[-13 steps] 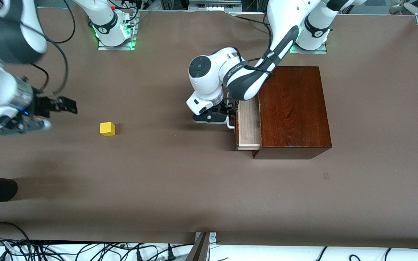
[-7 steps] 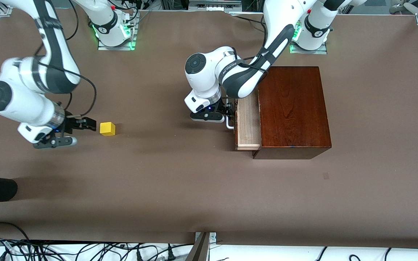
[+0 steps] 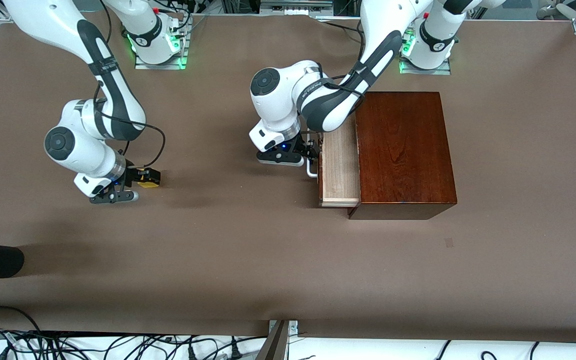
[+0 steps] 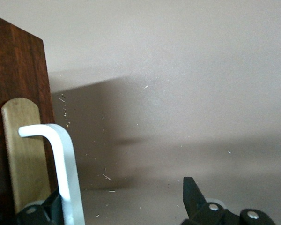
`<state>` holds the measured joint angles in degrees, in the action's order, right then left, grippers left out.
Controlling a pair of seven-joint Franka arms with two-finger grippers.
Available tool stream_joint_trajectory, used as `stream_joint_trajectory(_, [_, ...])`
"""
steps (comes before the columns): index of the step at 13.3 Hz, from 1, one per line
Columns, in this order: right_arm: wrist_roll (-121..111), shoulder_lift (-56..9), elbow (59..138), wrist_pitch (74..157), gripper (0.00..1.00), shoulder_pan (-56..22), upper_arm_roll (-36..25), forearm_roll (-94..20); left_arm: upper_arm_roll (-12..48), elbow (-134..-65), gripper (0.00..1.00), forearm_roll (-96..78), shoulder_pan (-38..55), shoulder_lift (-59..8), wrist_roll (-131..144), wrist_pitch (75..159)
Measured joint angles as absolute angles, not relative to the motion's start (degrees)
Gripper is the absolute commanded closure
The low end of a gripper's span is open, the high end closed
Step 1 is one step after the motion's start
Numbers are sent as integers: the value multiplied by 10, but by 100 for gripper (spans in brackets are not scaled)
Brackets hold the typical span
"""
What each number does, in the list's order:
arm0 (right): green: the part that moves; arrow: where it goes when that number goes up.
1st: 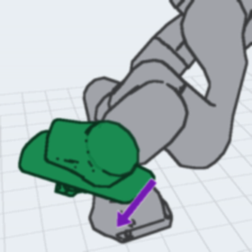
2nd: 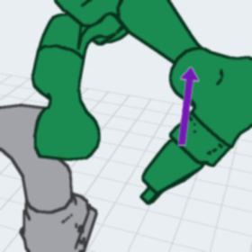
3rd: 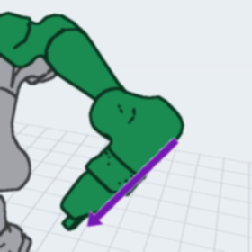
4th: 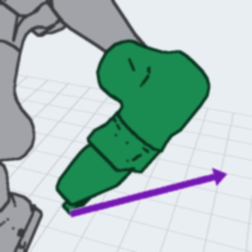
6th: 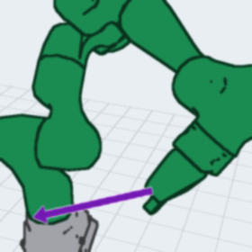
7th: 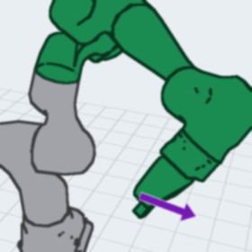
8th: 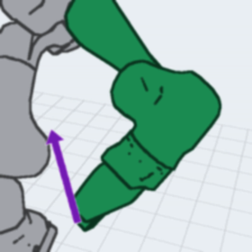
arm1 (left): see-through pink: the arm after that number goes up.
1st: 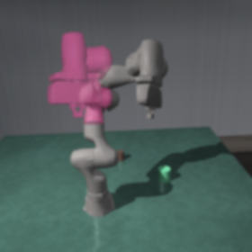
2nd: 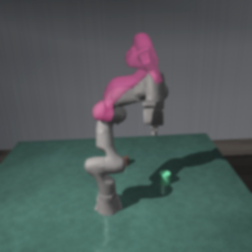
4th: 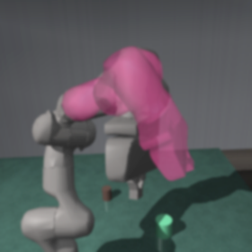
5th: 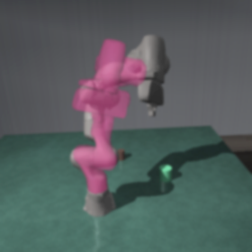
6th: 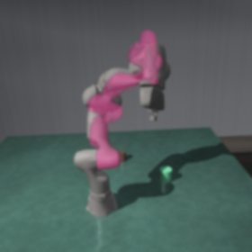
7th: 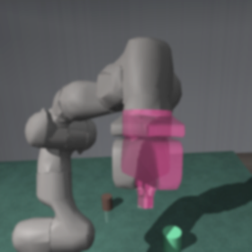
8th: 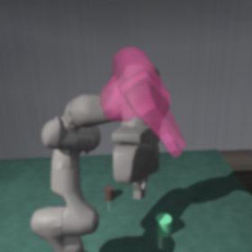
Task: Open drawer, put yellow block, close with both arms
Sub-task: 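Grasp the yellow cube with the right gripper while the left gripper withdraws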
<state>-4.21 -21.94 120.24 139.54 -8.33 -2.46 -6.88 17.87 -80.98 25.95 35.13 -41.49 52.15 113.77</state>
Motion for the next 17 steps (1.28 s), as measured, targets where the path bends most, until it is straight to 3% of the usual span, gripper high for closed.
stream_joint_trajectory(9, [-42,-222,1265,1474,3,-83,-25,-69,200,-746,0,303,374,-416,516,993])
stream_joint_trajectory(11, [-42,-225,1267,1478,28,-83,-25,-69,203,-723,0,307,374,-401,513,960])
stream_joint_trajectory(15, [-42,-238,1267,1486,94,-83,-25,-69,202,-709,0,264,354,-298,486,881])
stream_joint_trajectory(16, [-42,-238,1267,1486,100,-83,-25,-69,201,-709,0,230,330,-273,463,872])
stream_joint_trajectory(17, [-42,-238,1266,1487,100,-83,-25,-69,199,-709,0,190,294,-251,431,868])
